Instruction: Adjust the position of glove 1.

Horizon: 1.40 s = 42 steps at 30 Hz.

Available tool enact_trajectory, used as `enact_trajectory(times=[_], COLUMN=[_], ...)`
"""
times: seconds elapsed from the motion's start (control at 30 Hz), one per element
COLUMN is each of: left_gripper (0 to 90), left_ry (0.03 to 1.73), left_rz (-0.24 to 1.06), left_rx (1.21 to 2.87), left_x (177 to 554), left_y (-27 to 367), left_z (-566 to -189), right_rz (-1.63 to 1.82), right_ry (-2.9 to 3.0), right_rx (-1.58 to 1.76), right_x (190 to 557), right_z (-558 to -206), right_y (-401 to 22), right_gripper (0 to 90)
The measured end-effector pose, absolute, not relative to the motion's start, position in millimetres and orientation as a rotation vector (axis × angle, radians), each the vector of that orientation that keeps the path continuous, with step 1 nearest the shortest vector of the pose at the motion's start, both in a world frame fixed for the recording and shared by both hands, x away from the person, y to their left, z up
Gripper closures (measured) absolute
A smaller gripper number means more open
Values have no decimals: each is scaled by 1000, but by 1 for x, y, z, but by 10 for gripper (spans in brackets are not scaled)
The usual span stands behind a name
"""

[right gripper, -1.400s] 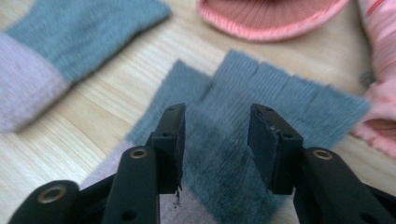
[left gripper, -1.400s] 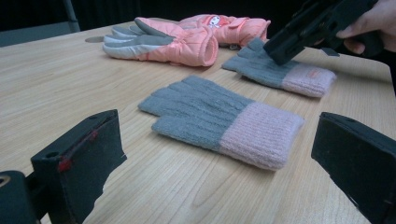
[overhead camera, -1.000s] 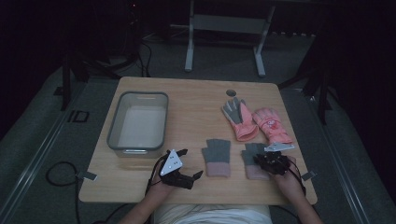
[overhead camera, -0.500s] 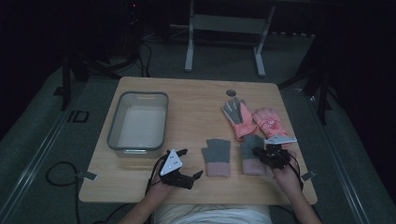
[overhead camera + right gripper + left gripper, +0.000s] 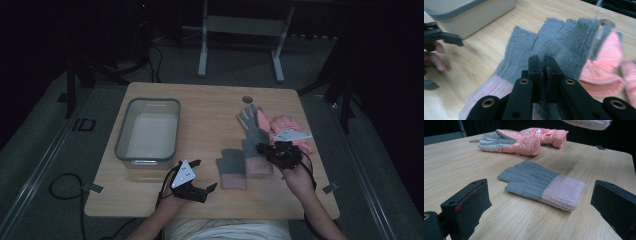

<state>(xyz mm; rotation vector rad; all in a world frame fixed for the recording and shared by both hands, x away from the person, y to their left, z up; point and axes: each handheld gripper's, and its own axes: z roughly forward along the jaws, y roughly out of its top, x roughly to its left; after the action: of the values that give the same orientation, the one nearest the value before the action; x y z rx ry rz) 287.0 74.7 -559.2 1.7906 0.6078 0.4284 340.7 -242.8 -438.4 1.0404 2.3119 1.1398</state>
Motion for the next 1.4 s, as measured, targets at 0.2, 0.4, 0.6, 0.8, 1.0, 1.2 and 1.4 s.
enact_trajectory(times=[0.2, 0.4, 0.6, 0.8, 1.0, 1.2, 1.4], left_gripper=[16, 16, 16, 16, 16, 16, 16], left_ry=[606, 603, 601, 602, 603, 604, 604], left_rz=[429, 427, 428, 427, 426, 426, 426], left_rx=[1790, 1790, 1791, 1792, 1791, 1791, 1792], left_x=[287, 287, 287, 287, 287, 287, 287], left_y=[75, 75, 75, 75, 75, 75, 74], left_z=[-559, -559, -559, -559, -559, -559, -559], right_rz=[1153, 1156, 1125, 1093, 1062, 1046, 1050], right_ry=[2346, 2386, 2415, 2442, 2472, 2506, 2506], right_rx=[1024, 1041, 1088, 1121, 1140, 1148, 1176], right_x=[339, 339, 341, 343, 348, 355, 359], right_z=[-447, -466, -488, -504, -516, -523, -534], right_y=[-215, -188, -179, -176, -177, -178, -181], right_gripper=[853, 853, 852, 852, 850, 845, 814])
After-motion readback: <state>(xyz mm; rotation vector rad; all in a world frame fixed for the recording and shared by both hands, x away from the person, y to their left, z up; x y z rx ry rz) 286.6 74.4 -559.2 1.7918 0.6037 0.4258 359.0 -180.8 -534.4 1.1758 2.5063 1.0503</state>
